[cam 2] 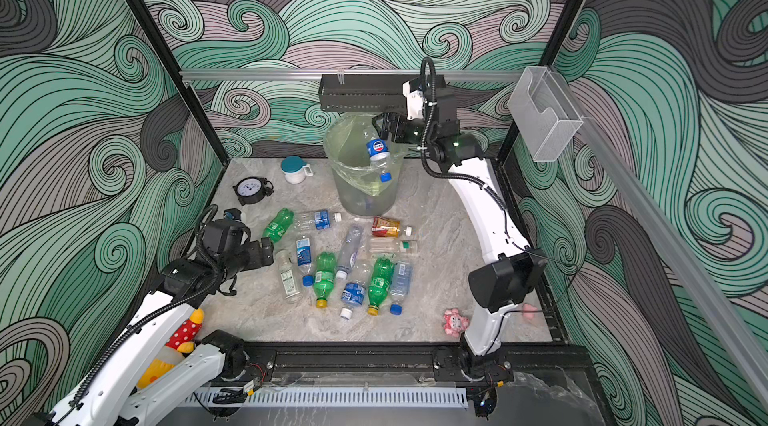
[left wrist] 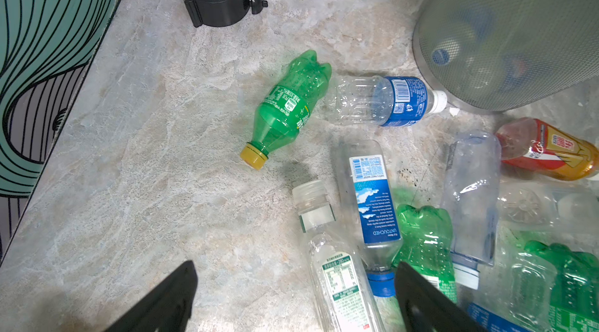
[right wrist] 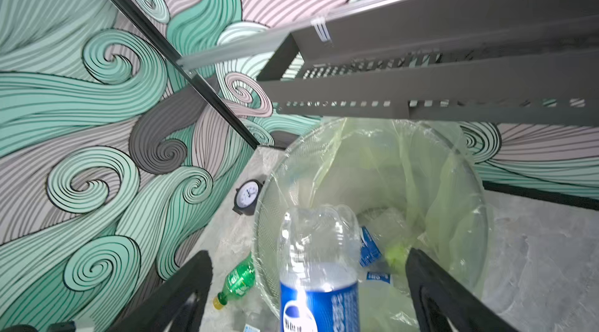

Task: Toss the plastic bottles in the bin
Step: 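Move the right gripper back down toward the bottle pile, then grasp a clear bottle with a white label using the right gripper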

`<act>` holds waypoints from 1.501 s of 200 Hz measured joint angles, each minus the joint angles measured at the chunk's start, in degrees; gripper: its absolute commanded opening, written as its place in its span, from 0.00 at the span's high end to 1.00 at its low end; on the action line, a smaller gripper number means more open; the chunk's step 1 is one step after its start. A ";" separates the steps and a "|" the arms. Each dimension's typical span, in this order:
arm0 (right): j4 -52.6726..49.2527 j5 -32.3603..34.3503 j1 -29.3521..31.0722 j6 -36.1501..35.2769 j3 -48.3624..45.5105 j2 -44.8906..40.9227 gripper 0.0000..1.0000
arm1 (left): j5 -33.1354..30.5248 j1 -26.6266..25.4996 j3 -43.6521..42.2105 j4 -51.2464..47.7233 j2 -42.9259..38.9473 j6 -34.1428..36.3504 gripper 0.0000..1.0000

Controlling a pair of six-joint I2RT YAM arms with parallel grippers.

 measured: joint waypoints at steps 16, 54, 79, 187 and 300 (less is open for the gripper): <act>-0.44 0.68 -0.09 -0.37 -7.48 -3.61 0.05 | 0.09 0.00 -0.04 -0.07 -1.22 0.02 0.03; -3.17 4.66 -0.15 -1.75 -23.63 -17.16 0.05 | 0.42 0.00 -0.04 -0.15 -2.10 0.07 0.03; -4.09 7.72 -0.15 -3.15 -30.82 -26.08 0.05 | 0.61 0.00 -0.04 -0.31 -2.03 0.07 0.03; -11.80 10.75 0.15 0.37 -60.61 -39.60 0.12 | 0.79 0.00 -0.07 -0.44 -1.66 -0.02 0.03; -7.98 5.51 6.01 6.99 -73.96 -36.76 0.16 | 0.79 0.00 -0.68 -0.48 -1.66 -0.57 0.03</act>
